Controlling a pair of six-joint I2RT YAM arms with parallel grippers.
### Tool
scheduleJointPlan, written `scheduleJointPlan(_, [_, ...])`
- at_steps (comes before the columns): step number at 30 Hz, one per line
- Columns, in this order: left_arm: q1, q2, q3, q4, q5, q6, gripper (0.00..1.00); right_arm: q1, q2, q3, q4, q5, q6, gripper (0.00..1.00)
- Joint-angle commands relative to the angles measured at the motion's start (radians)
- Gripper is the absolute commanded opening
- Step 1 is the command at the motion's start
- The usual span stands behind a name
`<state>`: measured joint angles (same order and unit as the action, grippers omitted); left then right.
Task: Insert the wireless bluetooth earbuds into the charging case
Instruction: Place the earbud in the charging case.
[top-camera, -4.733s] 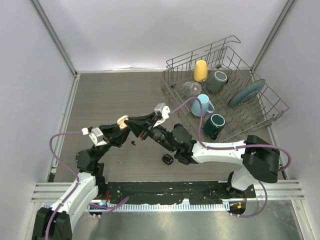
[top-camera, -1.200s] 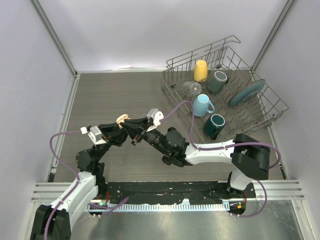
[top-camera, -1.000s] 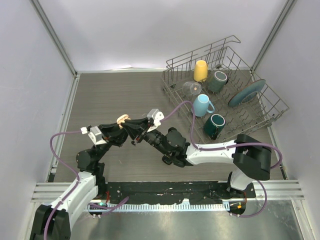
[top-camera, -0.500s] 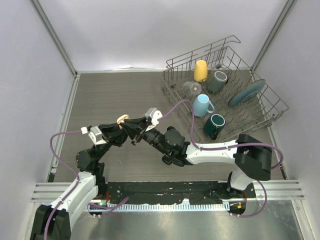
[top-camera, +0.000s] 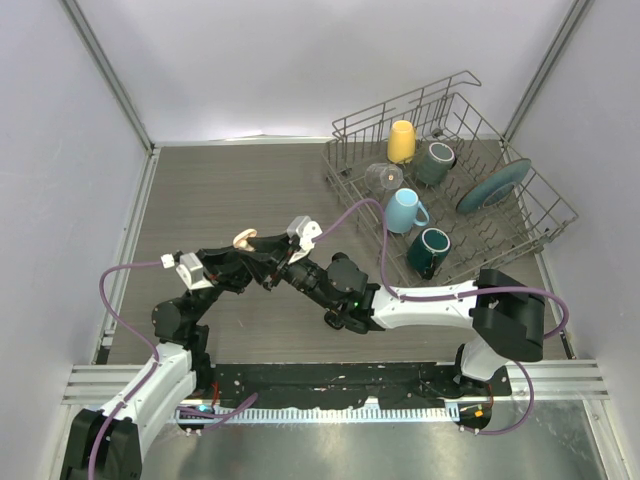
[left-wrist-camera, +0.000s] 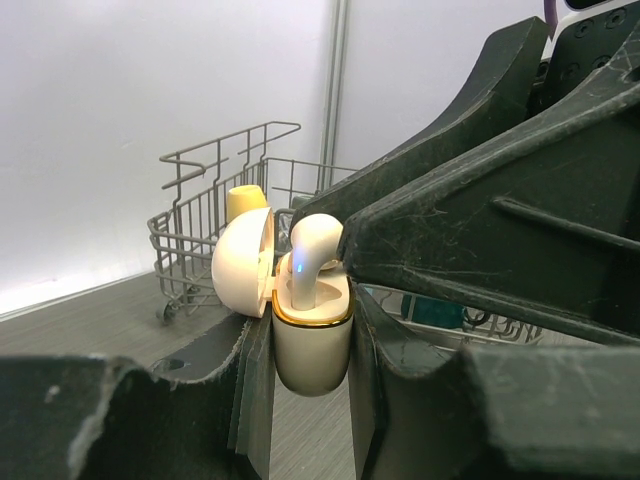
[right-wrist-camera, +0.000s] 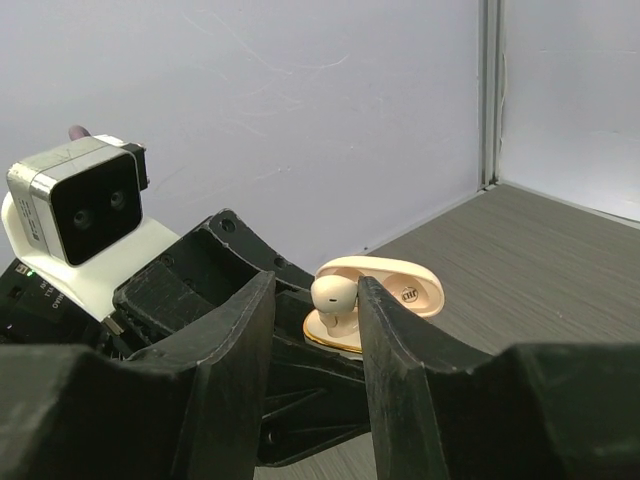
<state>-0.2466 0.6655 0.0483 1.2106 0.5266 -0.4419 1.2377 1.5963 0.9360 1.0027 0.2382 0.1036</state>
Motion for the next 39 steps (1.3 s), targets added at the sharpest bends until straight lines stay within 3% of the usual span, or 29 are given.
scheduleJointPlan(1, [-0.003,-0.017,0.032,0.116,0.027,-0.003,0.00,-0.001,-0.029,0.038,-0.010,0.013,-0.015,0.45])
scheduleJointPlan(32, [-0.003,-0.018,0.012,0.086,0.016,0.006,0.00,-0.001,-0.136,0.073,0.011,-0.007,-0.058,0.50])
scheduleJointPlan(37, [-0.003,-0.024,0.012,0.056,0.018,0.019,0.00,-0.006,-0.180,0.145,-0.192,0.114,-0.033,0.52])
scheduleJointPlan(39, [-0.003,-0.026,0.015,0.047,0.021,0.019,0.00,-0.017,-0.185,0.191,-0.377,0.167,0.014,0.52])
